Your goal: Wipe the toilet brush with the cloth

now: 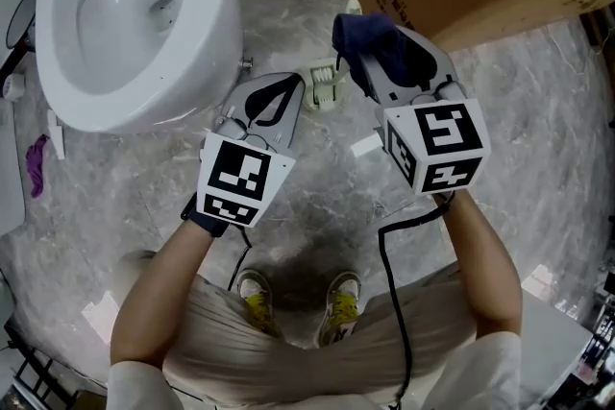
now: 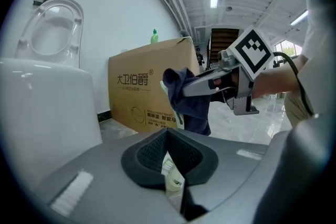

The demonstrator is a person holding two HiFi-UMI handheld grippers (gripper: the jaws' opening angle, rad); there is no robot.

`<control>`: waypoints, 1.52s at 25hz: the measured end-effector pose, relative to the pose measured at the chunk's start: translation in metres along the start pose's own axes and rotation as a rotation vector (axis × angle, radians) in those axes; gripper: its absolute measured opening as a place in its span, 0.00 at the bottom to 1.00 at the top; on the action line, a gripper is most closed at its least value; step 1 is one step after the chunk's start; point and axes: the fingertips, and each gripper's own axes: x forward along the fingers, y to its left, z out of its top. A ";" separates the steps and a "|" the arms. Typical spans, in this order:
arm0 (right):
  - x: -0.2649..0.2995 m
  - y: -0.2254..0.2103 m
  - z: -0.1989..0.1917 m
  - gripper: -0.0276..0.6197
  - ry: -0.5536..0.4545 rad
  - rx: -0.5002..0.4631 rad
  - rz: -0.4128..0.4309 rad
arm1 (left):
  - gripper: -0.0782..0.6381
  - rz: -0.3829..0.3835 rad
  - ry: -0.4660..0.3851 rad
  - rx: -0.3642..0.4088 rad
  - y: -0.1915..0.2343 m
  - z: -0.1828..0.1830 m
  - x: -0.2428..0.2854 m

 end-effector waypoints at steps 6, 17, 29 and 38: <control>0.014 0.014 -0.042 0.28 0.083 0.044 0.038 | 0.11 0.017 0.009 0.000 0.001 0.000 0.001; 0.044 0.034 -0.132 0.28 0.227 0.038 0.075 | 0.11 0.027 0.007 -0.016 -0.002 0.005 0.002; 0.075 0.047 -0.216 0.28 0.352 0.050 0.111 | 0.11 0.050 0.034 0.069 0.004 -0.009 -0.017; 0.095 0.046 -0.253 0.37 0.354 0.180 0.105 | 0.11 0.062 0.034 0.089 0.011 -0.011 -0.035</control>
